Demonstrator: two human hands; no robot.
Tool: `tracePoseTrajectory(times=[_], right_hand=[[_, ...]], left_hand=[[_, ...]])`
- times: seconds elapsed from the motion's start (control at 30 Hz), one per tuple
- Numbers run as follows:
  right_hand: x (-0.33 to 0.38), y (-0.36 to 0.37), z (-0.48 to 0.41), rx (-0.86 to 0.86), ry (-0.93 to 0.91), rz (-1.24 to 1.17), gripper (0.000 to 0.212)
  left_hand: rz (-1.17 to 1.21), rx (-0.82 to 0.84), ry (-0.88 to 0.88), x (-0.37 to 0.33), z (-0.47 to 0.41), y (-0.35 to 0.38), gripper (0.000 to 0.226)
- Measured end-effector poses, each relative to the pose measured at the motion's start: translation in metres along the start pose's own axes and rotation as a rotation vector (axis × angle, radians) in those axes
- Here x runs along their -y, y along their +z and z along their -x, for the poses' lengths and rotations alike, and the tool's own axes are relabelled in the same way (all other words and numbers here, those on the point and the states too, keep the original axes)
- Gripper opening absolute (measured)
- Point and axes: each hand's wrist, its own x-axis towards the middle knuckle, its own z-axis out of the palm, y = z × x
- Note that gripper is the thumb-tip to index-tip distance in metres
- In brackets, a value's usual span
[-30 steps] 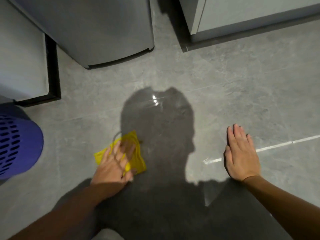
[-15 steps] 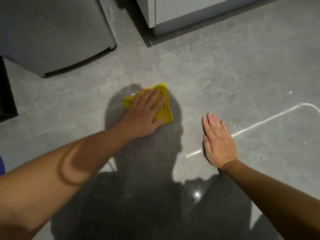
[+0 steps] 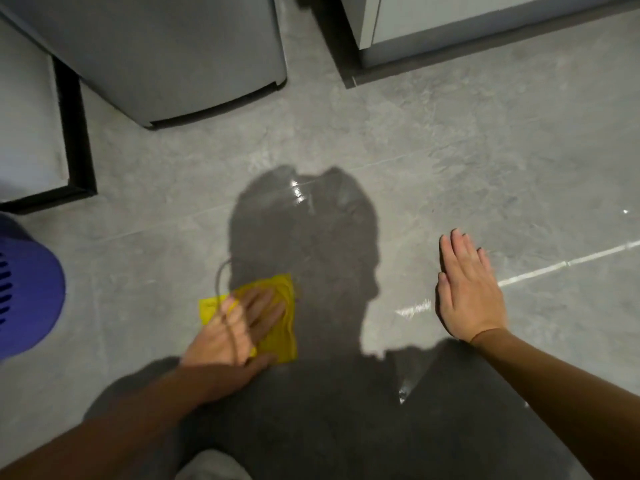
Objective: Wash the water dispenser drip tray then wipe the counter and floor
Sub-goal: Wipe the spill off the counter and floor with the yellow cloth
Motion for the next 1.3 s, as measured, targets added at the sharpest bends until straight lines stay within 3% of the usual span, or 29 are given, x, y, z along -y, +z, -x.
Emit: tracePoseTrajectory(times=[0.2, 0.3, 0.4, 0.57, 0.73, 0.9, 1.03, 1.17, 1.3], right_hand=[[0.004, 0.000, -0.001, -0.017, -0.005, -0.002, 0.065], [0.003, -0.001, -0.001, -0.030, -0.017, -0.015, 0.065], [0.000, -0.001, 0.000, -0.035, -0.024, -0.020, 0.064], [-0.001, -0.003, 0.001, -0.046, -0.028, -0.028, 0.064], [-0.001, -0.005, 0.002, -0.031, -0.022, -0.038, 0.064], [0.001, -0.007, 0.001, 0.003, 0.000, -0.020, 0.063], [0.008, -0.011, 0.001, 0.025, 0.012, -0.012, 0.063], [0.018, -0.028, -0.001, 0.131, 0.031, 0.030, 0.067], [0.040, -0.080, 0.002, 0.362, 0.138, 0.006, 0.059]], left_hand=[[0.087, -0.110, -0.499, 0.097, -0.069, -0.049, 0.085], [0.100, -0.138, -0.530, 0.121, -0.145, -0.081, 0.090], [0.051, -0.167, -0.373, 0.097, -0.210, -0.105, 0.090], [-0.082, -0.118, 0.030, -0.016, -0.241, -0.101, 0.087], [-0.102, -0.056, 0.425, -0.104, -0.159, -0.040, 0.084], [-0.025, -0.056, 0.514, -0.084, -0.076, -0.003, 0.071], [-0.097, -0.198, 0.361, -0.024, -0.036, -0.001, 0.057], [0.042, -0.350, 0.068, 0.017, -0.014, -0.022, 0.043], [0.426, -0.030, -0.452, 0.022, 0.004, -0.063, 0.028]])
